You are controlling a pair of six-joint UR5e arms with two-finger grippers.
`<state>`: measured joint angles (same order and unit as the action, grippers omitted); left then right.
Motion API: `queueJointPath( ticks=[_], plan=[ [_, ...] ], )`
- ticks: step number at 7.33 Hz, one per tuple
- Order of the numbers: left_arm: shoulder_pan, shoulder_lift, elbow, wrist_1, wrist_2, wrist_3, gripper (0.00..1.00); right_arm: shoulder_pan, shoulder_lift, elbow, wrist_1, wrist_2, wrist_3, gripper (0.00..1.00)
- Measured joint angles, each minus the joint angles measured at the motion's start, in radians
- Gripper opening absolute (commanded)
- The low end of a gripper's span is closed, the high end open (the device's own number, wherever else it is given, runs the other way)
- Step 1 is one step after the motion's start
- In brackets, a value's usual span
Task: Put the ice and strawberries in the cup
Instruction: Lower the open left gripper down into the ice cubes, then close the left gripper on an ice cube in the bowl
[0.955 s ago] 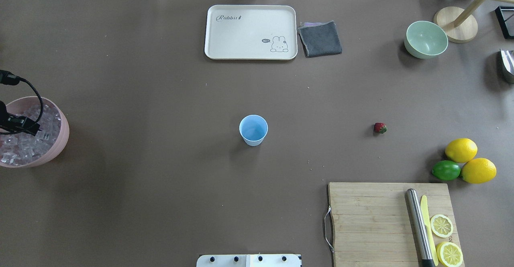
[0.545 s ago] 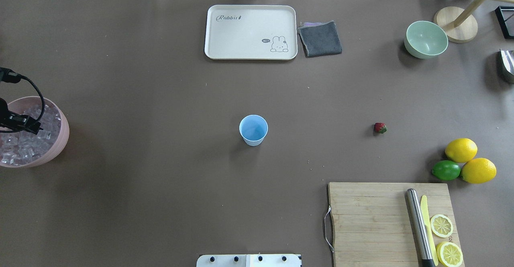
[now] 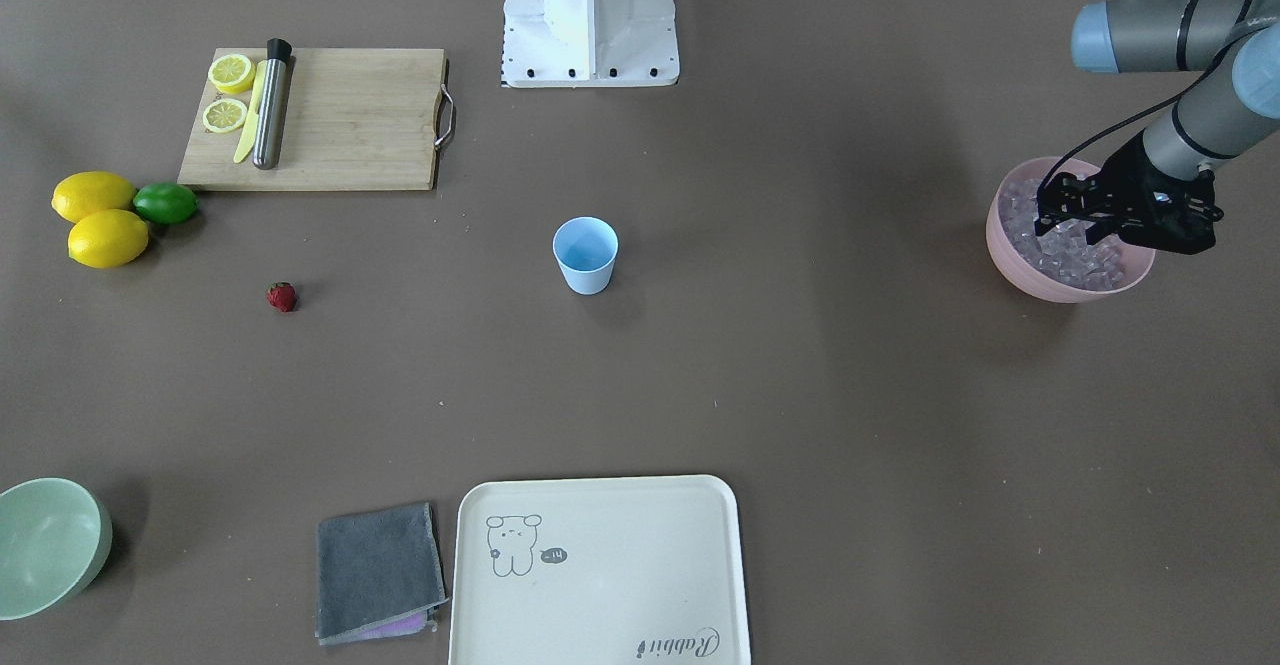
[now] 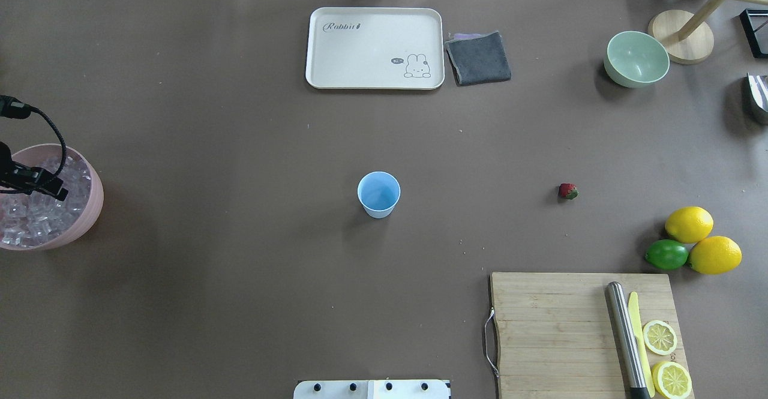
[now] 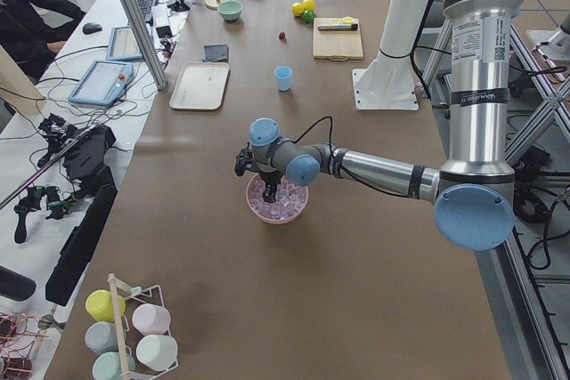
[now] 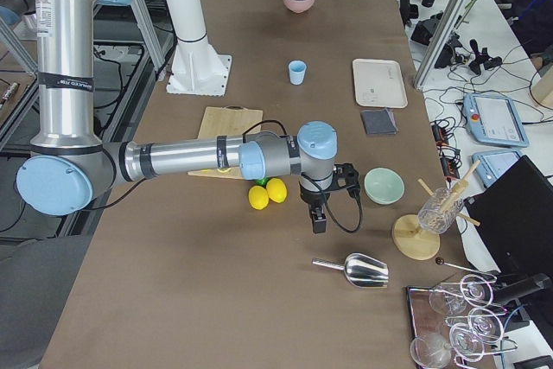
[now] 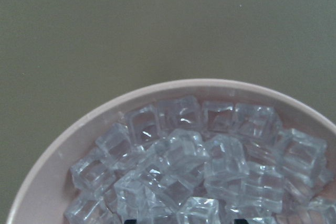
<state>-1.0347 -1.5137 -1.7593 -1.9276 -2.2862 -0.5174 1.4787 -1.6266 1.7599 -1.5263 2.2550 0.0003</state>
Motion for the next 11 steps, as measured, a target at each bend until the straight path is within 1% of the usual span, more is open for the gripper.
queueJointPath(
  ticks=[3,7,11],
  plan=[
    [-0.022,0.0,-0.048,0.077,-0.002,0.032,0.74,-0.003,-0.001,-0.001,0.0,0.0,0.002,1.0],
    [-0.011,-0.005,-0.026,0.082,-0.001,0.036,0.74,-0.01,0.001,-0.003,0.0,0.0,0.007,1.0],
    [0.031,-0.016,-0.012,0.082,-0.002,0.035,0.75,-0.011,0.006,-0.004,0.0,-0.011,0.008,1.0]
  ],
)
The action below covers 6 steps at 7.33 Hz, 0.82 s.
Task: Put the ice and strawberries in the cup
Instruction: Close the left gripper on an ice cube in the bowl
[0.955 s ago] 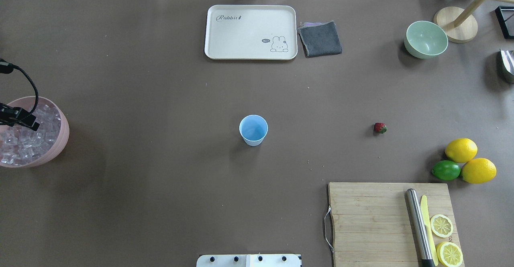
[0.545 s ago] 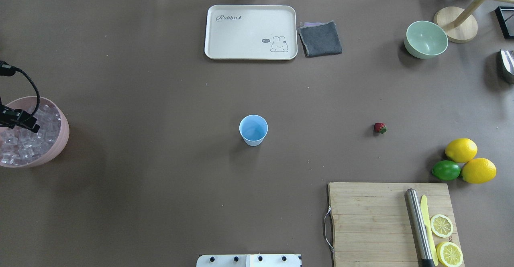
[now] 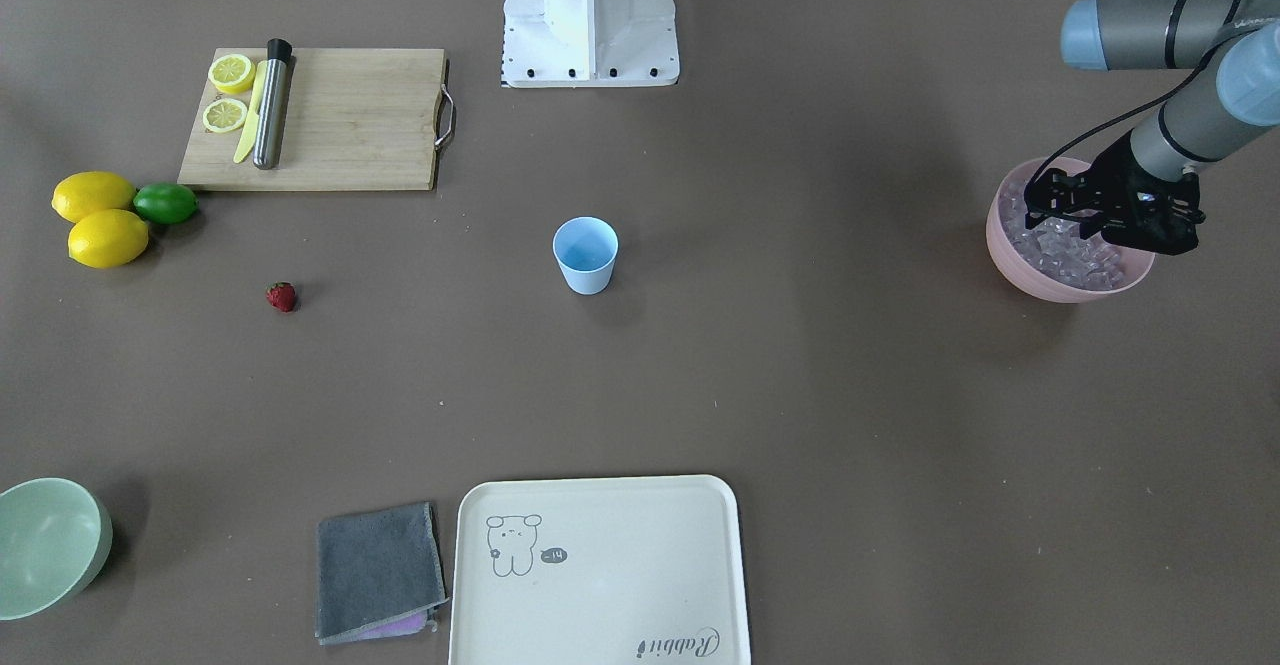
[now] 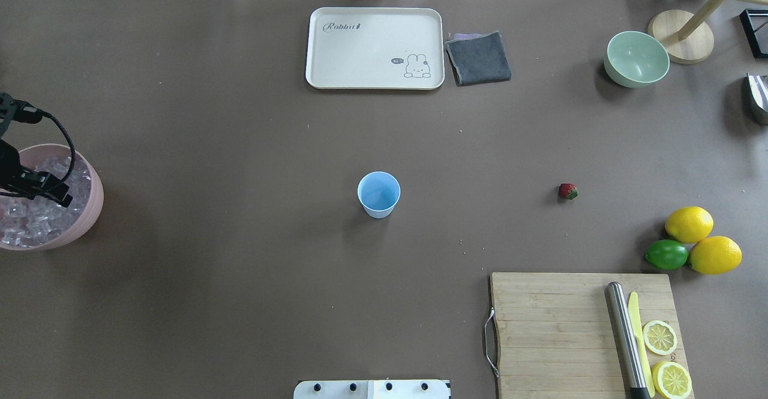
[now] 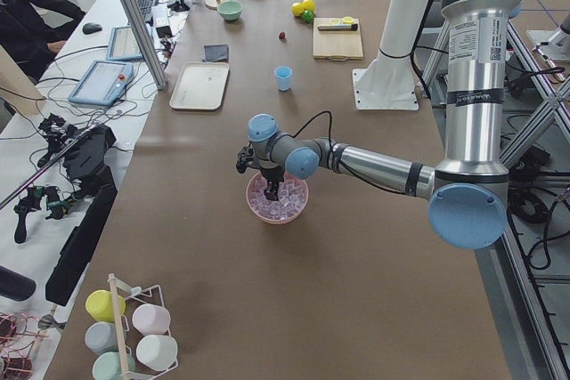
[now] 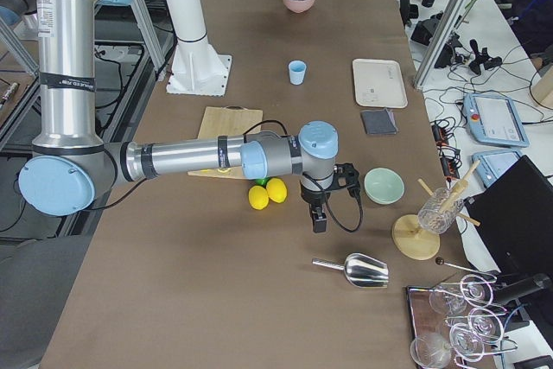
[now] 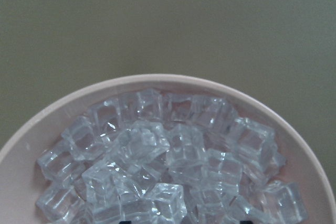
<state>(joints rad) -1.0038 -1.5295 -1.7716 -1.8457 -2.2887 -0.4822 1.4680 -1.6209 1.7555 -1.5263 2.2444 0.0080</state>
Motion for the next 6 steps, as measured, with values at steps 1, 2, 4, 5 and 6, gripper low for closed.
queueJointPath(
  ticks=[1,2,4,5,6],
  plan=[
    [0.002,0.0,0.003,0.0,0.0,0.0,0.75,-0.001,0.001,-0.001,0.0,-0.006,0.001,1.0],
    [0.003,0.0,0.004,0.0,0.001,0.0,0.75,-0.002,0.002,-0.003,0.0,-0.009,0.001,1.0],
    [0.004,0.0,0.007,0.0,0.001,0.001,0.73,-0.004,0.002,-0.003,0.0,-0.011,0.001,1.0],
    [0.004,0.0,0.01,0.0,0.002,0.001,0.59,-0.005,0.002,-0.003,0.0,-0.011,0.001,1.0],
    [0.004,0.0,0.013,-0.002,0.002,0.001,0.46,-0.005,0.003,-0.002,0.0,-0.011,0.001,1.0]
  ],
)
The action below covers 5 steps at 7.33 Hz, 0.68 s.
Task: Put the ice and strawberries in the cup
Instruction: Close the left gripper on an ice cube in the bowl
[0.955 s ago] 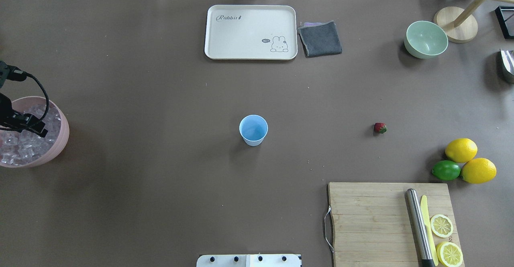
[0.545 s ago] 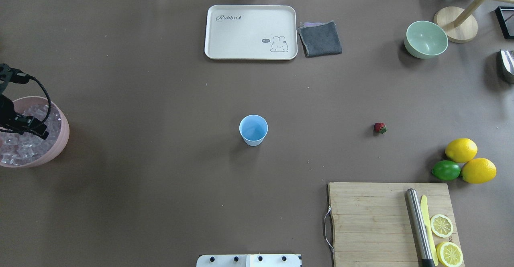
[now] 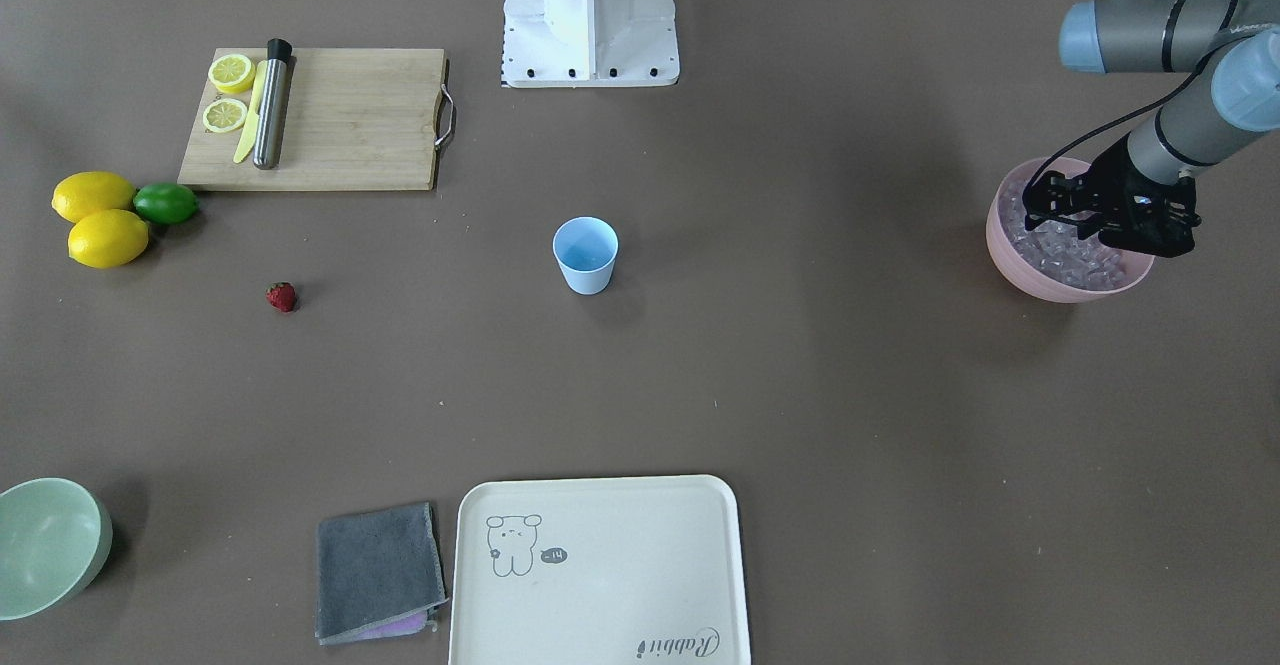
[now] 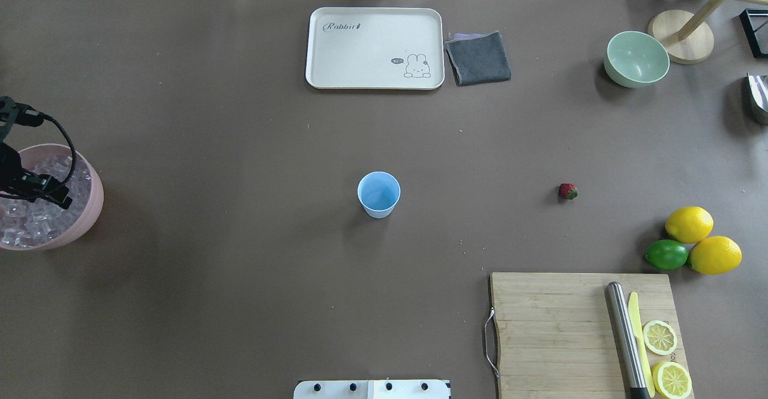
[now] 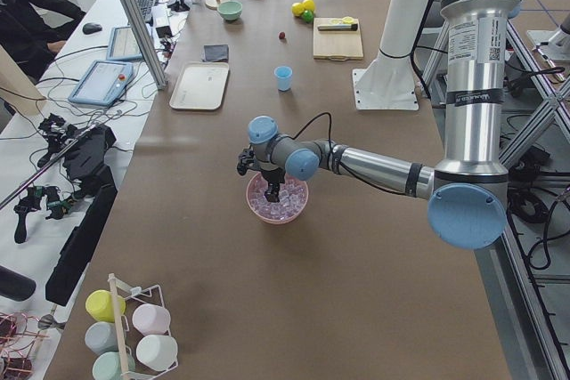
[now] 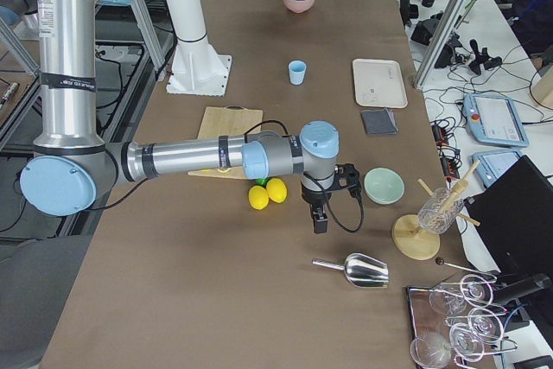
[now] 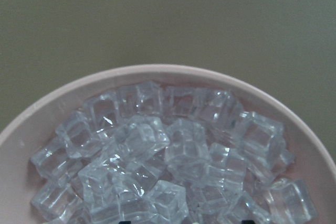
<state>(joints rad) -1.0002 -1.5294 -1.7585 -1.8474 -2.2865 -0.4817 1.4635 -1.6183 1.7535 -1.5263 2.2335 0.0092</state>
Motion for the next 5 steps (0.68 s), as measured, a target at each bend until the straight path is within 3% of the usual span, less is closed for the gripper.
queueJointPath(
  ticks=[1,3,4,5],
  plan=[
    [0.0,0.0,0.002,0.0,-0.001,0.0,0.42,0.0,0.0,0.0,0.0,0.0,0.0,1.0],
    [0.0,0.0,0.002,0.002,-0.002,0.0,0.43,-0.002,0.001,0.0,0.0,0.0,0.0,1.0],
    [0.0,0.0,0.002,0.003,-0.002,0.0,0.51,-0.002,0.001,0.0,0.0,0.0,0.0,1.0],
    [0.003,0.0,0.003,0.004,-0.002,0.0,0.54,-0.003,0.001,0.0,0.0,0.0,0.0,1.0]
  ],
)
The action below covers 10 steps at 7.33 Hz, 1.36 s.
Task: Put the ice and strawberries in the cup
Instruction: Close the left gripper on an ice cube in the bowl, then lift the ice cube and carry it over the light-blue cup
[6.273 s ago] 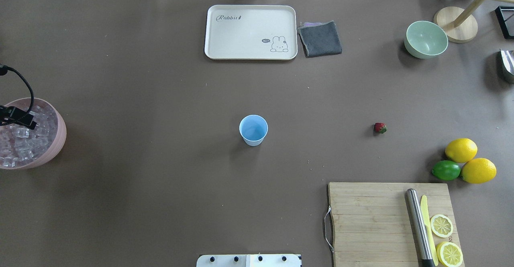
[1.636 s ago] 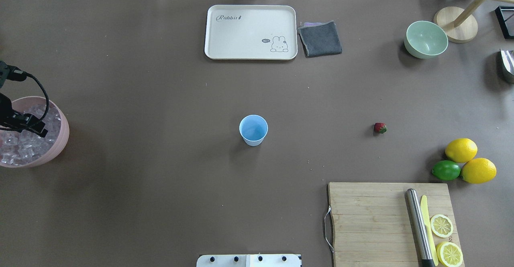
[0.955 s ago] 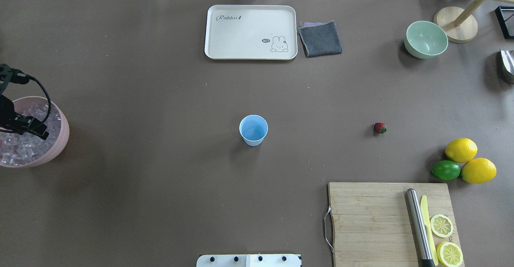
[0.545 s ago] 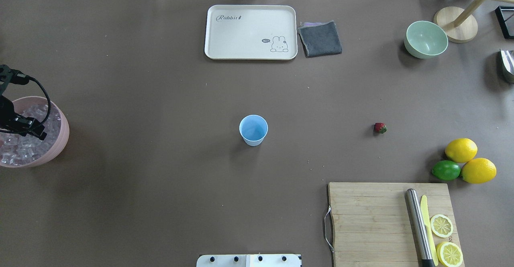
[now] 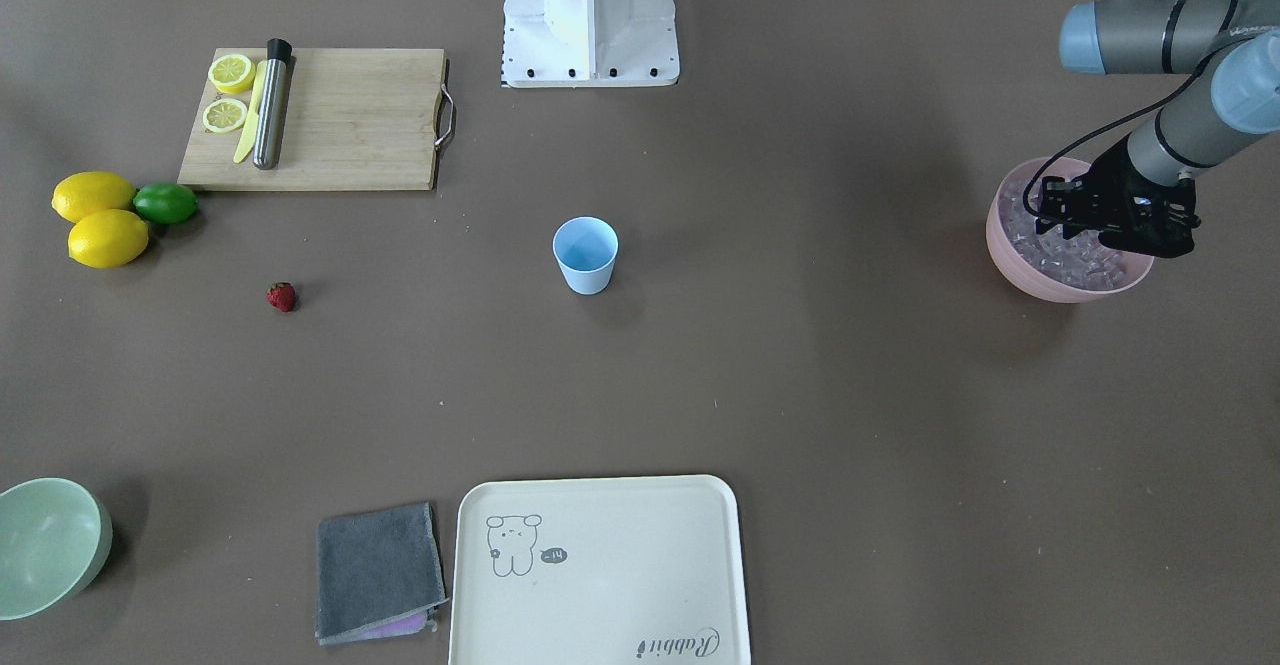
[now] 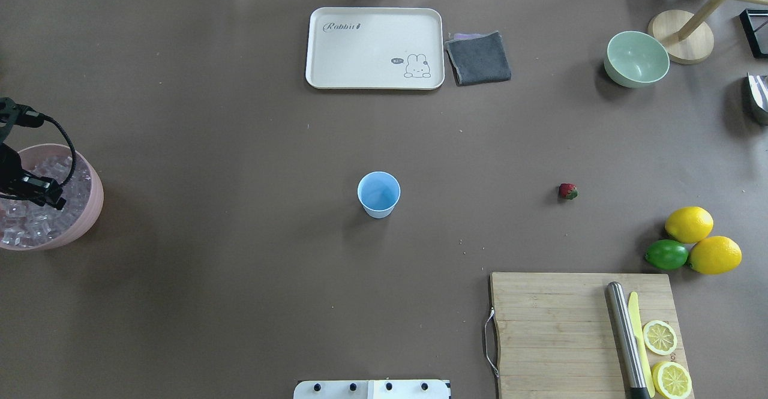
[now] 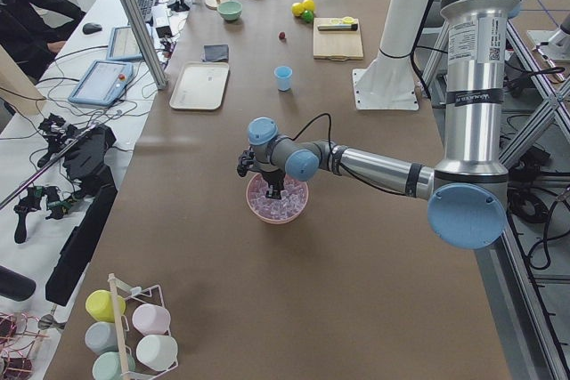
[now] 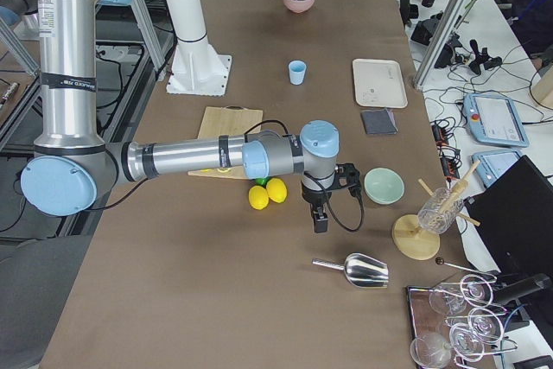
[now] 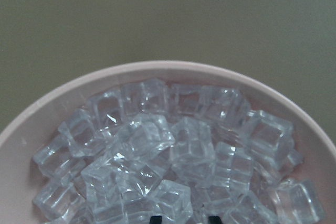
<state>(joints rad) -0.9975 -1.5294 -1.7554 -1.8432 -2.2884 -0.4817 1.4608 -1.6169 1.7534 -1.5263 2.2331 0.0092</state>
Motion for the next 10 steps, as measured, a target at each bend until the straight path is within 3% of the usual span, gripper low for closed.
queueJointPath(
  ticks=[3,5,6,10],
  plan=[
    [0.013,0.001,0.0,0.002,0.001,0.0,0.5,0.0,-0.001,-0.002,0.0,-0.001,0.0,1.0],
    [0.015,0.001,-0.004,0.003,0.001,0.0,0.07,0.0,-0.003,-0.003,0.0,-0.003,0.0,1.0],
    [0.015,0.001,-0.005,0.003,0.0,-0.001,0.0,0.0,-0.005,-0.003,0.0,-0.004,0.0,1.0],
    [0.012,-0.006,-0.008,0.006,-0.024,-0.001,0.0,0.0,-0.005,-0.003,-0.001,-0.004,0.0,1.0]
  ],
)
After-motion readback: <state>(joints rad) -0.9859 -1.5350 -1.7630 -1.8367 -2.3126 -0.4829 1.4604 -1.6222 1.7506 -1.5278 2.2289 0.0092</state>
